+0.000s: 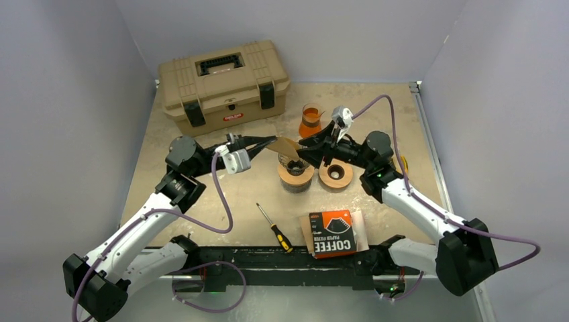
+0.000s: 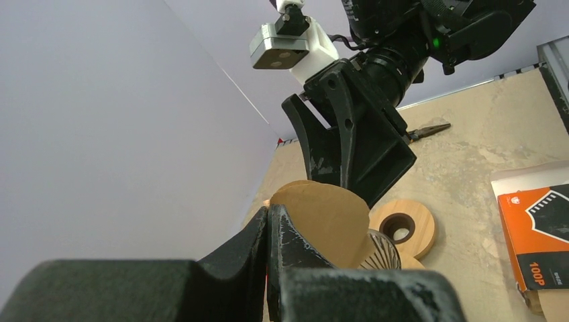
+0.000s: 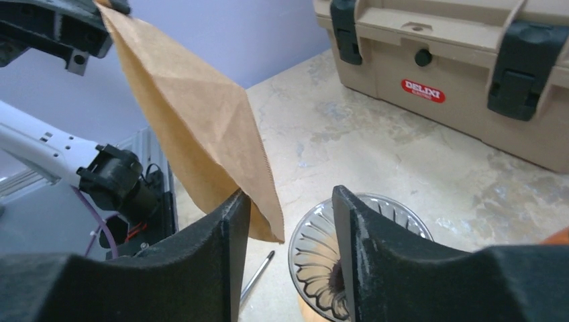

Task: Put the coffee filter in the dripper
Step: Place the coffee filter in the coffee dripper.

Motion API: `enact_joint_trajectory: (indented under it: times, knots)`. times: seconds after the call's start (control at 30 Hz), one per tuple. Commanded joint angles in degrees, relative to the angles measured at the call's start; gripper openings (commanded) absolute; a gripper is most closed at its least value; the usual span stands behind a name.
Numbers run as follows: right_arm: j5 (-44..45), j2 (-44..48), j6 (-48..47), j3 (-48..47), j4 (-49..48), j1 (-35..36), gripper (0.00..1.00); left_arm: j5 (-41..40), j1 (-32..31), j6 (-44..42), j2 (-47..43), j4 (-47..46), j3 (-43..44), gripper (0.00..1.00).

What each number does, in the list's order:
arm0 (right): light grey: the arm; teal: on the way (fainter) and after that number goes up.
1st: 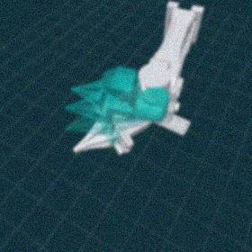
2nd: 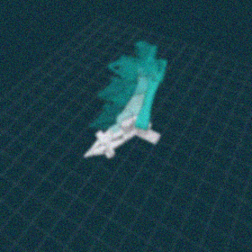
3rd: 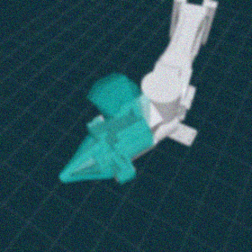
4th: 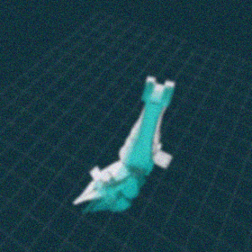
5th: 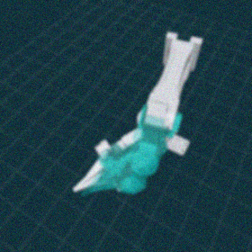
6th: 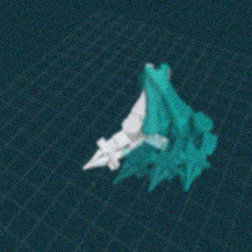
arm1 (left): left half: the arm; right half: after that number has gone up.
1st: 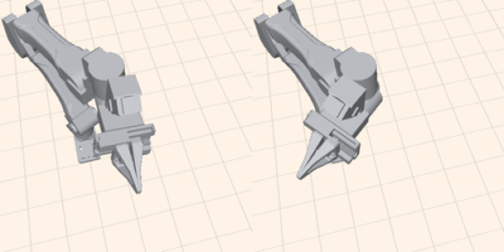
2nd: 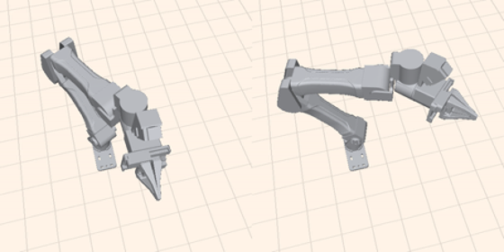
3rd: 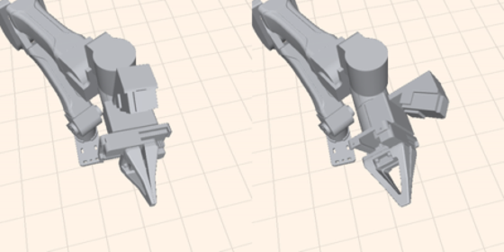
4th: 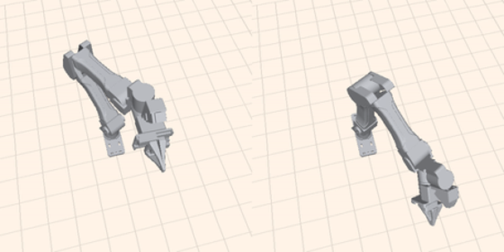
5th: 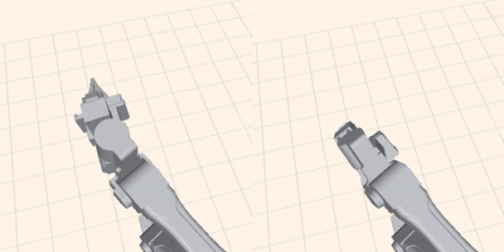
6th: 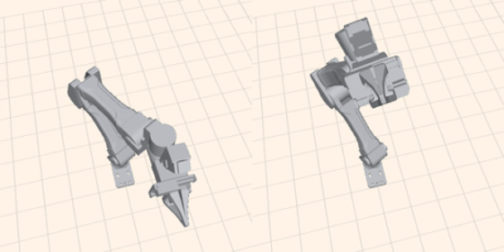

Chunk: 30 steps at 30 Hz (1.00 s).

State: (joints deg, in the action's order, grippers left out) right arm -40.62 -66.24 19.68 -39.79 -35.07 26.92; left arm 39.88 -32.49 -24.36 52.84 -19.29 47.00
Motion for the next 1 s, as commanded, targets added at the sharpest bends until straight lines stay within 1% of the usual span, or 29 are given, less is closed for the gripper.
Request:
enact_joint_trajectory:
  times: [0.0, 0.1, 0.17, 0.23, 0.27, 0.3, 0.33, 0.37, 0.4, 0.43, 0.47, 0.5, 0.57, 0.6, 0.63, 0.67, 0.77, 0.83, 0.97]
  knots:
    - [-5.87, 1.02, 0.49, -1.92, -5.53, 1.06, 0.48, 1.63, 0.23, 2.54, 0.73, -3.75, -0.44, 0.00]
    - [-7.52, 2.03, 1.02, -1.39, -7.62, 1.35, 0.46, 0.85, 0.25, 4.31, 1.48, -5.11, -0.52, 0.00]
    - [-7.88, 2.53, 1.22, -1.05, -8.25, 1.53, 0.42, 0.98, 0.24, 5.41, 1.92, -5.94, -0.58, 0.00]
    - [-7.93, 2.81, 1.24, -1.05, -8.08, 1.56, 0.33, 0.88, 0.28, 6.37, 2.17, -6.91, -0.63, 0.00]
    - [-7.90, 2.91, 1.11, -1.01, -7.75, 1.56, 0.25, 0.58, 0.28, 6.81, 2.26, -7.28, -0.73, 0.00]
    - [-7.68, 3.02, 0.95, -1.14, -7.32, 1.56, 0.11, 0.20, 0.26, 7.18, 2.20, -7.67, -0.90, 0.00]
    - [-7.45, 3.11, 0.83, -1.21, -6.70, 1.56, 0.04, -0.06, 0.24, 7.55, 2.19, -8.04, -0.96, 0.00]
    - [-7.07, 3.31, 0.56, -1.33, -6.07, 1.56, 0.00, -0.33, 0.26, 7.83, 2.18, -8.39, -1.11, 0.00]
    - [-6.42, 3.58, 0.38, -1.26, -5.43, 1.55, 0.00, -0.84, 0.26, 8.29, 2.18, -8.69, -1.28, 0.02]
    - [-5.30, 3.81, 0.14, -1.21, -4.42, 1.56, 0.00, -1.34, 0.24, 8.79, 2.22, -9.16, -1.43, 0.08]
    - [-3.84, 4.10, 0.14, -1.19, -3.51, 1.52, 0.00, -1.99, 0.27, 9.96, 2.31, -9.63, -1.66, 0.16]
    - [-2.44, 4.48, 0.30, -0.98, -2.96, 1.51, 0.00, -3.14, 0.24, 10.81, 2.39, -10.36, -1.86, 0.28]
    - [0.60, 5.11, 1.05, -0.56, -2.20, 1.54, 0.00, -6.78, 0.23, 15.47, 2.59, -11.16, -2.07, 0.53]
    - [2.31, 5.44, 1.36, -0.60, -0.87, 1.56, 0.00, -8.45, 0.23, 17.17, 2.68, -10.97, -1.90, 0.71]
    - [3.59, 5.81, 1.48, -0.75, 0.06, 1.54, 0.00, -10.35, 0.29, 18.75, 2.70, -10.31, -1.66, 0.80]
    - [4.38, 6.29, 1.50, -0.83, 0.68, 1.56, 0.00, -12.13, 0.29, 20.20, 2.59, -9.53, -1.51, 0.84]
    - [9.53, 7.92, 1.27, -1.59, 4.22, 1.52, 0.00, -17.20, 0.24, 24.81, 2.00, -7.36, -2.29, 0.89]
    - [13.31, 8.70, 1.20, -2.48, 7.78, 1.55, 0.00, -21.05, 0.25, 29.20, 1.67, -5.89, -2.89, 0.90]
    - [16.67, 8.98, 0.01, -6.05, 16.02, 1.56, 0.00, -27.13, 0.25, 35.63, 2.06, -0.53, -2.45, 0.91]
